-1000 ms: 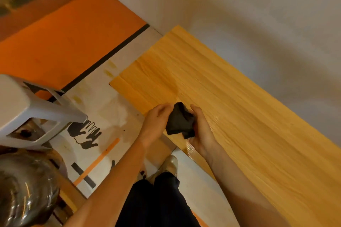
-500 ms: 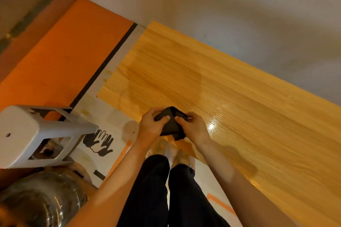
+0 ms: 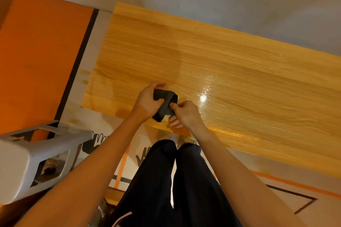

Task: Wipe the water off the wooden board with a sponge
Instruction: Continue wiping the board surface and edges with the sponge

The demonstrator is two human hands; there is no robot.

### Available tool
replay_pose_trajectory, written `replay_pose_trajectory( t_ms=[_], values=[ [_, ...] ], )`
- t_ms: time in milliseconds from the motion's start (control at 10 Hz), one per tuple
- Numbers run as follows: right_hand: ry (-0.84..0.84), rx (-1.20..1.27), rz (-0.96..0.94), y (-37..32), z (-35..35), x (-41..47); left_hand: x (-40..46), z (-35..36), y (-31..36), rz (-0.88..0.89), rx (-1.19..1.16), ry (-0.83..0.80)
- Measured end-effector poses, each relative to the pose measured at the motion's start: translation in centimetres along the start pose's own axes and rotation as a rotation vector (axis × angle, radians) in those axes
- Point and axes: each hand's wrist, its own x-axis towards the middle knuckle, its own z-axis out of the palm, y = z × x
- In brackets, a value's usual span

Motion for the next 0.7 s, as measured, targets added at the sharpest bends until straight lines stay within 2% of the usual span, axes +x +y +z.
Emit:
replay_pose_trajectory(
  t_ms=[100,200,300,400,600,700],
  values=[
    [0.198,-0.338,-0.142,0.3,-0.2,0.1,0.3,-0.1,-0.2,0.037,0.113,-0.006],
    [0.394,-0.548,-0.264,0.4,-0.7,-0.4,0.1,0.1,-0.9,0.141,0.266,0.103],
    [0.454,-0.524,-0.517,1.2,-0.4,-0.4,-0.8,0.1,-0.9,0.247,0.361,0.15],
    [0.409,-0.539,-0.694,2.0,0.3,-0.2,-2.0,0.6,-1.0,0.315,0.414,0.155],
    [0.268,-0.535,-0.636,2.9,0.1,-0.7,-2.6,1.3,-1.6,0.191,0.459,0.007],
    [0.265,-0.475,-0.632,2.4,-1.4,-2.0,-2.3,0.7,-0.3,0.148,0.452,0.011]
  ],
)
